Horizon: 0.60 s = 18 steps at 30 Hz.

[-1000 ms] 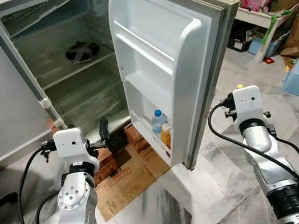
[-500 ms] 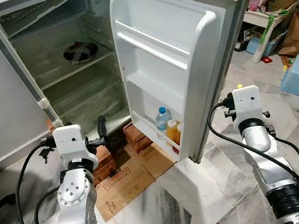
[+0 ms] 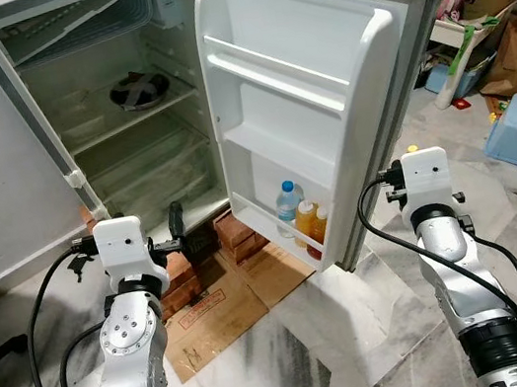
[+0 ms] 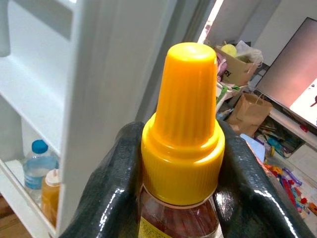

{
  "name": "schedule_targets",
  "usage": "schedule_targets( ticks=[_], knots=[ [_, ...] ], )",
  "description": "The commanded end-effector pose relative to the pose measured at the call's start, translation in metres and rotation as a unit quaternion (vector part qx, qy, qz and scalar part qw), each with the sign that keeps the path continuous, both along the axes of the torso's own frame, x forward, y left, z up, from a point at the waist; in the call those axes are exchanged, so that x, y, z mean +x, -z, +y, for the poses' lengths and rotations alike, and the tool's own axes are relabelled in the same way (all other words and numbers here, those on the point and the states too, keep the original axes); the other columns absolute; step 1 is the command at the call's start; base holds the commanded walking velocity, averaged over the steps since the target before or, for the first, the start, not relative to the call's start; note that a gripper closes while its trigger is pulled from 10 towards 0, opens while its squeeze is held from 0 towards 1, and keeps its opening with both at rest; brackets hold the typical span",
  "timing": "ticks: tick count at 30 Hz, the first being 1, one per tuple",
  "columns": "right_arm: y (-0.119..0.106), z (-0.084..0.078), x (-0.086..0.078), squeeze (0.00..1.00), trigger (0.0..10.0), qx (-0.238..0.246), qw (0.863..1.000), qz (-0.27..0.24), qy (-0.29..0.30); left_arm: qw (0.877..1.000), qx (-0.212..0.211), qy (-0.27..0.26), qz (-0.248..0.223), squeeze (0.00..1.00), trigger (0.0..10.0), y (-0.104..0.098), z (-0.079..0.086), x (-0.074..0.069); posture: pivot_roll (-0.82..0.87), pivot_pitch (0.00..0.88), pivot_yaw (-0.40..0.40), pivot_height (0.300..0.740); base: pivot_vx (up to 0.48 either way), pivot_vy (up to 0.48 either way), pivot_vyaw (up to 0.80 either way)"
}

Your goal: Restocking fridge

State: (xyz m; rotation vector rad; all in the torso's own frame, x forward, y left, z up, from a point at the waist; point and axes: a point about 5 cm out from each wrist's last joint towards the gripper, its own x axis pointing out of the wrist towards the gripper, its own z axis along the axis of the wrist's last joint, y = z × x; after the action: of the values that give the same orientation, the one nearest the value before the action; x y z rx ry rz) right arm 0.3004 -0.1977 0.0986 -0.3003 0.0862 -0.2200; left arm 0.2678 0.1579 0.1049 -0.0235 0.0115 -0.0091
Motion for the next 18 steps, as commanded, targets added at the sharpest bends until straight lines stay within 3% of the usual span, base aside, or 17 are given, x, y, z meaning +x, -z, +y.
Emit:
schedule_targets(
  ticks=[1, 13, 18],
  knots=[
    [-0.006, 0.000, 0.005, 0.00, 10.0, 0.001, 1.000, -0.014, -0.002, 1.000, 0.008, -0.001, 0.000, 0.00, 10.0, -0.001, 0.000, 0.002, 0.00, 0.023, -0.044, 0.740, 0.000, 0.000, 0.00],
    [-0.011, 0.014, 0.011, 0.00, 10.0, 0.040, 0.998, -0.031, -0.028, 0.999, 0.025, -0.023, 0.011, 0.00, 10.0, 0.003, 0.011, 0.003, 0.01, 0.026, -0.031, 0.740, 0.000, 0.000, 0.00],
    [-0.016, 0.019, 0.014, 0.00, 10.0, 0.035, 0.997, -0.048, -0.045, 0.999, 0.028, -0.022, 0.004, 0.00, 10.0, 0.000, 0.011, 0.007, 0.01, 0.026, -0.029, 0.740, 0.000, -0.316, 0.00]
  ],
)
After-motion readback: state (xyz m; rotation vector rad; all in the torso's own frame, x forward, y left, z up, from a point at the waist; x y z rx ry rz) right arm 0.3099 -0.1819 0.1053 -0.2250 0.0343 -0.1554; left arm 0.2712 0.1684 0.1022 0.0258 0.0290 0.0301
